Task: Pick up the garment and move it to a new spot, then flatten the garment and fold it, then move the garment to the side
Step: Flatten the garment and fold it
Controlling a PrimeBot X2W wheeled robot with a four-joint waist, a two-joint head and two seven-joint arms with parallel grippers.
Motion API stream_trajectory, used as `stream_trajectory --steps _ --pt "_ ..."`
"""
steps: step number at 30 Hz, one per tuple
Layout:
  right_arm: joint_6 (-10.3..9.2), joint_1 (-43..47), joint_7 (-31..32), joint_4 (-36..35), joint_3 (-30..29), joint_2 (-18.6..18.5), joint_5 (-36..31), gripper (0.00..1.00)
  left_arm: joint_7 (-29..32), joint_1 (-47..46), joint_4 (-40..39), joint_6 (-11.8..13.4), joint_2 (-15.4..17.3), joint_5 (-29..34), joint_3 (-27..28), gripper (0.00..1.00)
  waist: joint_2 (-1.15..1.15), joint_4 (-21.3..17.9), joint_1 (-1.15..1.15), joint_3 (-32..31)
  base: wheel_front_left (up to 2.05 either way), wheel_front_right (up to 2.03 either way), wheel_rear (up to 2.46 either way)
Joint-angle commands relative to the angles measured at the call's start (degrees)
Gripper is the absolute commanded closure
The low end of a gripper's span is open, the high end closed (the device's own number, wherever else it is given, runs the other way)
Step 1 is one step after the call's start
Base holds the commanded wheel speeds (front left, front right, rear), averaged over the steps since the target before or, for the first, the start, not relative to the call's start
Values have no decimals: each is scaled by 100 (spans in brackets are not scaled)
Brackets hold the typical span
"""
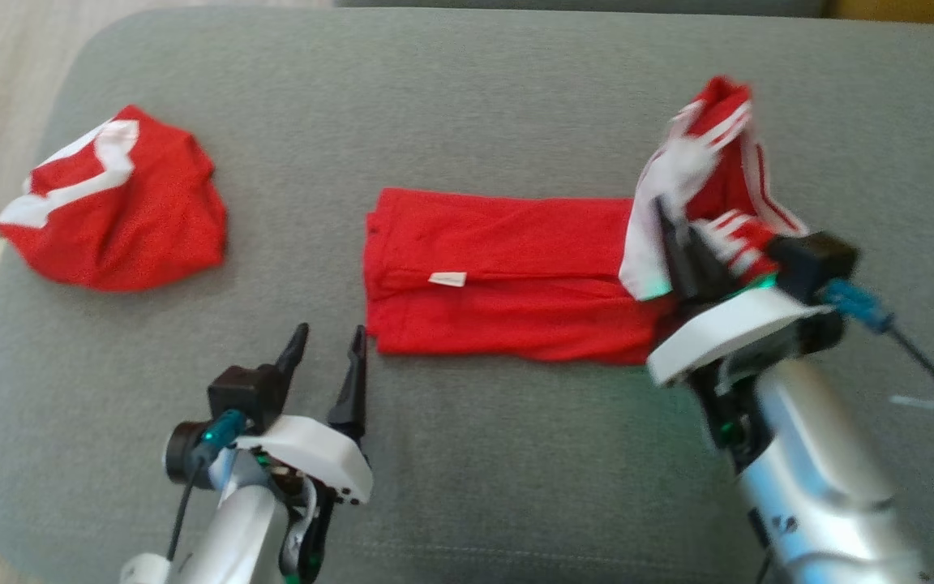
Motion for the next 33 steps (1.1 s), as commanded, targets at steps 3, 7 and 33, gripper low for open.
stream_trajectory --steps 3,7,33 --pt "37 46 255 -494 671 116 287 100 -70 -234 -139 -8 56 -101 -55 0 0 353 0 4 0 0 0" --pt "37 -39 350 -515 1052 137 466 100 -70 -285 -140 4 56 -170 -265 0 0 687 0 19 0 0 0" --pt "37 -950 -761 1109 388 144 430 0 -70 -422 -215 241 55 -297 -565 0 0 842 0 87 0 0 0"
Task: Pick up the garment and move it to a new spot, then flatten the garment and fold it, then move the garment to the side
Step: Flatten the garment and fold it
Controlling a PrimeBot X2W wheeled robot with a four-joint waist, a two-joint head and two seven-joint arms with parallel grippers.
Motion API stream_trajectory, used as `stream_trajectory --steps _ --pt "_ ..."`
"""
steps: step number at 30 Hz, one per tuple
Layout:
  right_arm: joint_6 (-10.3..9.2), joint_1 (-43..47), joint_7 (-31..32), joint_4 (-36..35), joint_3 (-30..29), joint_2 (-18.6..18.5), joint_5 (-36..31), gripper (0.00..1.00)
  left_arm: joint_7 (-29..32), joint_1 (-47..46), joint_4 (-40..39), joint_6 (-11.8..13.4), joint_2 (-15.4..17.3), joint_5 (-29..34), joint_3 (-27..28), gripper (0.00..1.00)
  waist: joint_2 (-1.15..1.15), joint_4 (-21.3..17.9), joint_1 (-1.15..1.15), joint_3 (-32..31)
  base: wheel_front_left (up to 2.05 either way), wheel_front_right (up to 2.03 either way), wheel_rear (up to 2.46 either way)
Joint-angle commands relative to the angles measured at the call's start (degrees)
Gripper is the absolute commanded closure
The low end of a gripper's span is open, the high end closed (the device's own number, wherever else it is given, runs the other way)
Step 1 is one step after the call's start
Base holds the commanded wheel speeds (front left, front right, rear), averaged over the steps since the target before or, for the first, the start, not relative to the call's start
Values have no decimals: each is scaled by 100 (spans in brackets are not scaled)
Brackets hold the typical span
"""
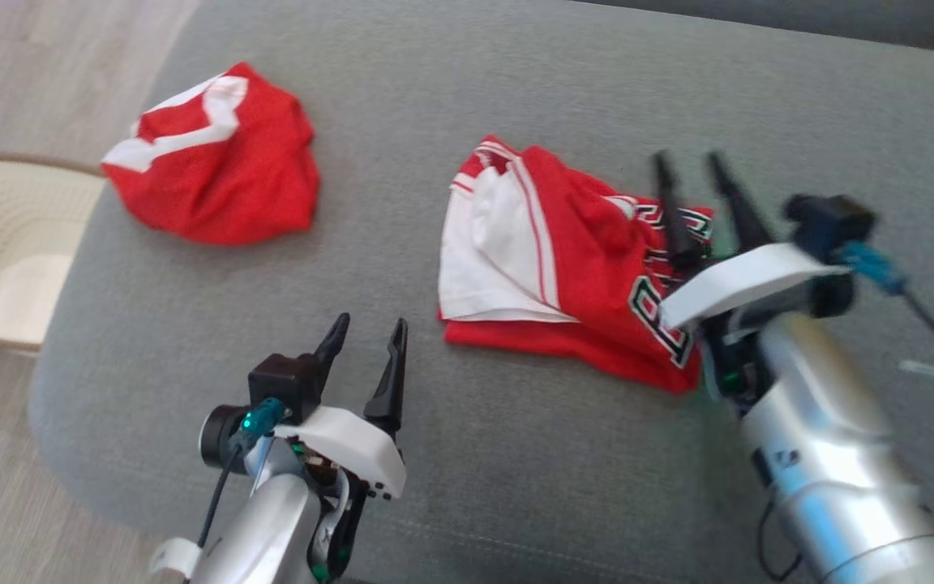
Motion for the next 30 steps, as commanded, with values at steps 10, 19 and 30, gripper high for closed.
stream_trajectory --steps 10,19,30 --pt "37 856 -76 -940 -1799 119 -1187 0 -70 -116 -256 78 49 295 704 0 0 -620 0 -76 0 0 0" --pt "37 1547 -77 -1237 -2284 119 -1377 0 -70 178 -330 78 49 665 1263 0 0 -1047 0 -275 0 0 0" --pt "37 2097 -77 -1330 -2085 119 -1843 0 -70 586 -403 104 49 907 1599 0 0 -1202 0 -649 0 0 0"
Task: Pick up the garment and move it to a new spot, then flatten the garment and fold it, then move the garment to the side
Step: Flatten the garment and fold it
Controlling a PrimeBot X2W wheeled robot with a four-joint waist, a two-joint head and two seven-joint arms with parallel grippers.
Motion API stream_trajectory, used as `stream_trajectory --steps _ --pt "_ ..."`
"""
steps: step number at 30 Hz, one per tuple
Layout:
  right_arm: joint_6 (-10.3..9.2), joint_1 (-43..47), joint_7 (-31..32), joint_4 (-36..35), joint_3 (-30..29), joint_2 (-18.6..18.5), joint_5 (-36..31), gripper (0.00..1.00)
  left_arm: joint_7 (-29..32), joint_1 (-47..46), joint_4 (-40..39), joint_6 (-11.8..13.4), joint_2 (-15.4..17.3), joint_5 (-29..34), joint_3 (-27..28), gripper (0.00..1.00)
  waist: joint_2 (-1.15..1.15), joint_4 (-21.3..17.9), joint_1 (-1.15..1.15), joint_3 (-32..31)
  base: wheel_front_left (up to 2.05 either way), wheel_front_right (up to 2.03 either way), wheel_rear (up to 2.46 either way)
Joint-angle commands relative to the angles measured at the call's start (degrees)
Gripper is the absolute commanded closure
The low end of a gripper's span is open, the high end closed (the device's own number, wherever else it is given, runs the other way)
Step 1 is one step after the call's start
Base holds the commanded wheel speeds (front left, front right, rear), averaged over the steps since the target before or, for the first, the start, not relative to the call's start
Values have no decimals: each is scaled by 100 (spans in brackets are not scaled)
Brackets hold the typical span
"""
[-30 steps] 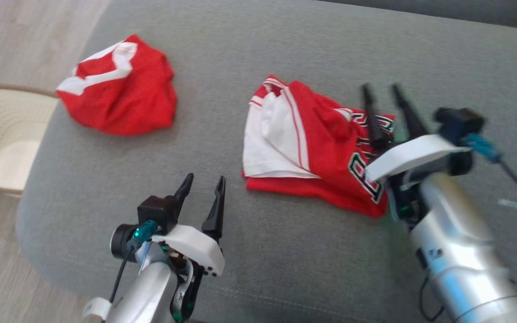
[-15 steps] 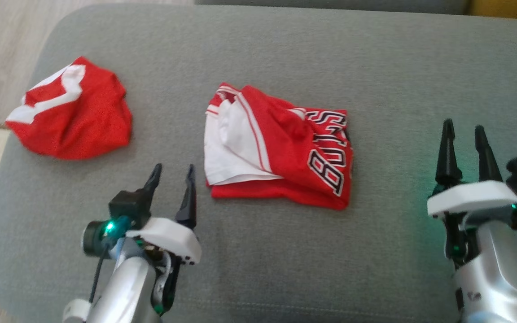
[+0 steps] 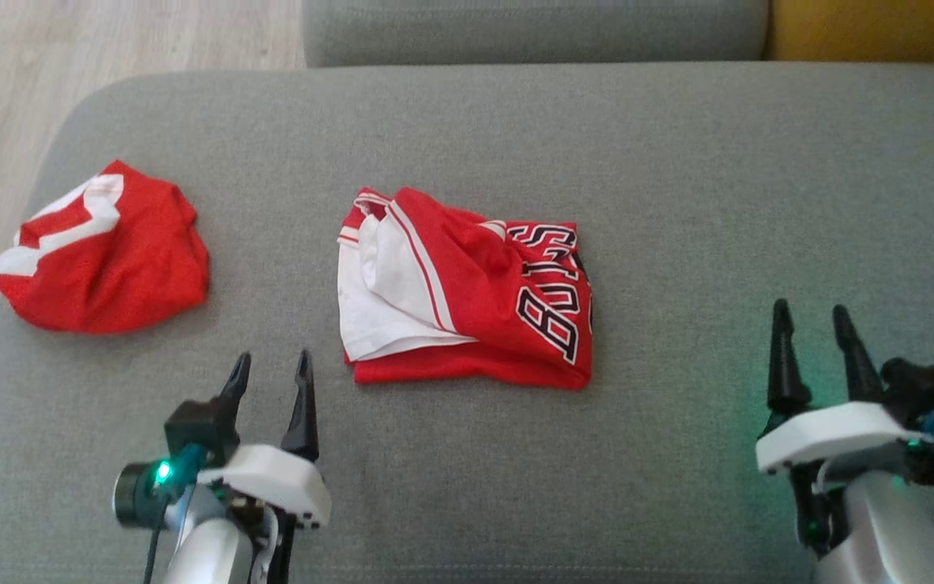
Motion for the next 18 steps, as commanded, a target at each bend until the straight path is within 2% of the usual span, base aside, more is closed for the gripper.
stream_trajectory --steps 1,10,18 --pt "37 -53 -62 -192 181 2 -65 0 -70 -94 -201 55 52 48 197 0 0 -10 0 -67 0 0 0" --pt "37 282 -62 -272 396 2 -138 0 -70 194 -234 104 52 175 288 0 0 -30 0 -324 0 0 0" --pt "37 265 -62 -246 454 2 -95 0 -70 180 -264 97 52 136 231 0 0 35 0 -239 0 0 0"
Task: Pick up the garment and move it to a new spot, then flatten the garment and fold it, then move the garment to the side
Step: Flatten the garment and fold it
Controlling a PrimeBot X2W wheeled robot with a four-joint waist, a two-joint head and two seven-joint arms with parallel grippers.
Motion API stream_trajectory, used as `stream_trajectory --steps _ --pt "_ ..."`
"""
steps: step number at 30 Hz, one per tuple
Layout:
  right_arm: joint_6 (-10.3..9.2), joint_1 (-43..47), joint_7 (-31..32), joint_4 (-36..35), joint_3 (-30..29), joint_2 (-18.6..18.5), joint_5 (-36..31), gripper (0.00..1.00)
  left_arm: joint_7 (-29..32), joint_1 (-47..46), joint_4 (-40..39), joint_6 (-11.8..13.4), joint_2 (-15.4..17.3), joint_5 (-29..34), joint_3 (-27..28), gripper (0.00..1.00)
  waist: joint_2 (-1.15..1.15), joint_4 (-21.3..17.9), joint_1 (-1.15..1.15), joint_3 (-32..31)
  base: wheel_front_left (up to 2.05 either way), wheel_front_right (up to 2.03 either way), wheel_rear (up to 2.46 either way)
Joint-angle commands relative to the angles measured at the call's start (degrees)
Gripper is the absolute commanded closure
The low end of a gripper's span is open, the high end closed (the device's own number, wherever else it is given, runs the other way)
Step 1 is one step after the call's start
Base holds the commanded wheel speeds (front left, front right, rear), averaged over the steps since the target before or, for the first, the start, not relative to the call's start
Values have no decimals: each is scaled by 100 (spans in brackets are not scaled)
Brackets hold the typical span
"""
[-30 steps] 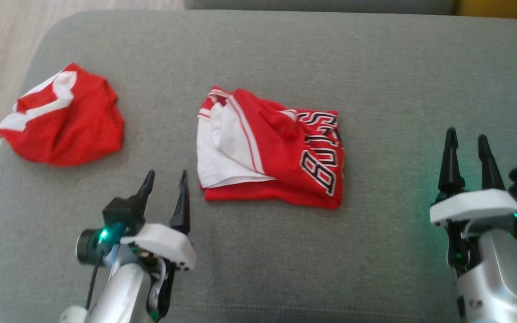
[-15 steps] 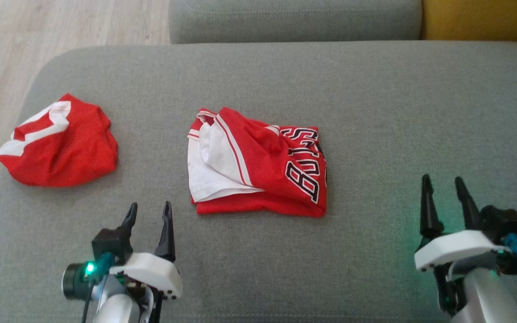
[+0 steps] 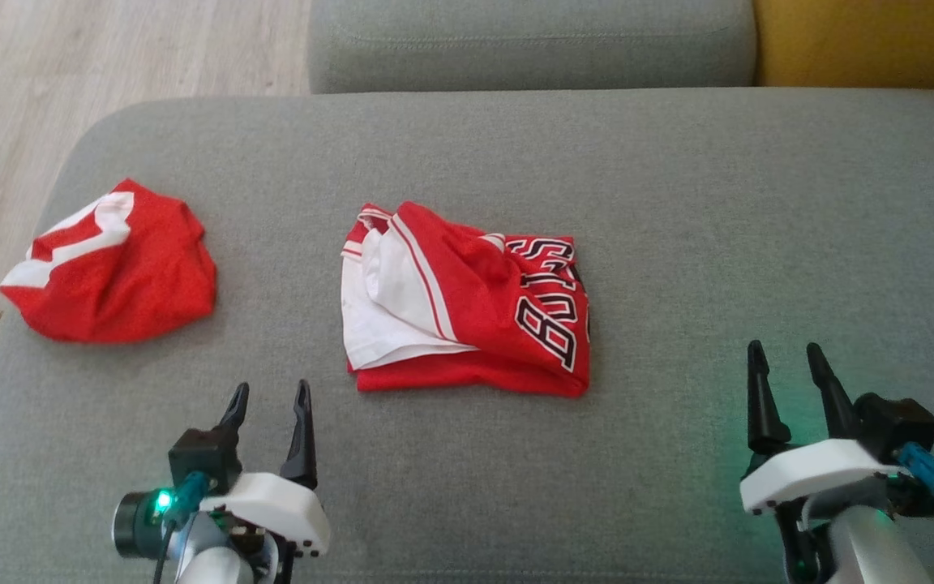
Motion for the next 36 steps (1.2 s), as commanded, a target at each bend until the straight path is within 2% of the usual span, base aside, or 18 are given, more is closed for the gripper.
stream_trajectory --steps 1,8,15,21,27,32,33,34,35,36 --pt "37 -215 -62 -154 218 -17 6 0 -70 -201 -214 4 49 6 166 0 0 61 0 69 0 0 0" --pt "37 -960 -42 30 909 -17 14 0 -70 -379 -200 -37 49 -97 -52 0 0 455 0 340 0 0 0" --pt "37 -2014 316 321 1994 -17 305 0 -70 -537 -211 -42 49 -253 -386 0 0 1023 0 605 0 0 0" --pt "37 -2642 611 700 2512 -17 484 0 -70 -633 -235 -14 49 -374 -608 0 0 1339 0 771 0 0 0" --pt "37 -3268 864 1448 2788 -17 381 0 -70 -752 -260 35 49 -539 -802 0 0 1646 0 949 0 0 0" --pt "37 -3580 927 1936 2753 -17 245 0 -70 -825 -302 53 49 -600 -881 0 0 1814 0 1079 0 0 0" --pt "37 -3626 928 2011 2751 -17 230 4 -70 -841 -309 56 49 -608 -892 0 0 1843 0 1106 0 0 0" --pt "37 -3667 929 2080 2768 -17 208 13 -70 -857 -316 61 49 -617 -900 0 0 1867 0 1127 0 0 0" --pt "37 -3693 934 2142 2788 -17 211 42 -70 -867 -322 66 49 -625 -903 0 0 1884 0 1139 0 0 0" --pt "37 -3719 926 2190 2807 -17 211 65 -70 -875 -333 71 49 -634 -903 0 0 1898 0 1151 0 0 0"
